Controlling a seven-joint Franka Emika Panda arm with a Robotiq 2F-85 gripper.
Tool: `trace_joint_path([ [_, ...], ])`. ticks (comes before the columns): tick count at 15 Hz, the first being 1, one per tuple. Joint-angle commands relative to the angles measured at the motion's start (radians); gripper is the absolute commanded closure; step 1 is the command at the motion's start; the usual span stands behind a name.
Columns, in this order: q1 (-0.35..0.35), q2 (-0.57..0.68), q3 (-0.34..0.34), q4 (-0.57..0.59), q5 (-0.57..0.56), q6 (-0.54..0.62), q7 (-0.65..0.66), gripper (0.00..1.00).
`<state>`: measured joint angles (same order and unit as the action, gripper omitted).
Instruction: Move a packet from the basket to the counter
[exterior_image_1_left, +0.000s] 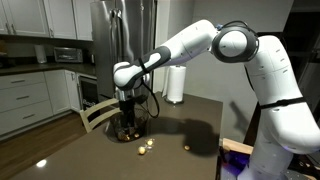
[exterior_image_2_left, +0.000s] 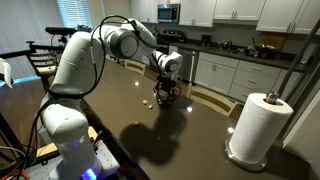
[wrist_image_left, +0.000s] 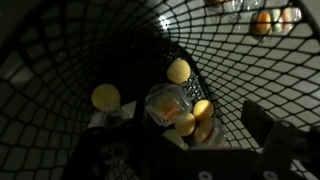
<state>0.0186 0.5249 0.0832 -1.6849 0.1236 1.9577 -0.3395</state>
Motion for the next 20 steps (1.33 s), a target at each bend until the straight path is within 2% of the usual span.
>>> trace_joint_path([
  [1, 0.006, 0.033, -0.003, 0.037, -0.034, -0.012, 0.043, 0.19],
  [5, 0.013, 0.052, -0.008, 0.047, -0.066, -0.024, 0.082, 0.5],
  [10, 0.02, 0.049, -0.009, 0.051, -0.088, -0.035, 0.114, 0.82],
  [11, 0.022, 0.044, -0.01, 0.049, -0.09, -0.04, 0.118, 0.86],
  [14, 0.03, 0.012, -0.011, 0.045, -0.098, -0.084, 0.14, 0.91],
  [20, 0.062, -0.118, -0.011, 0.017, -0.155, -0.149, 0.196, 0.89],
])
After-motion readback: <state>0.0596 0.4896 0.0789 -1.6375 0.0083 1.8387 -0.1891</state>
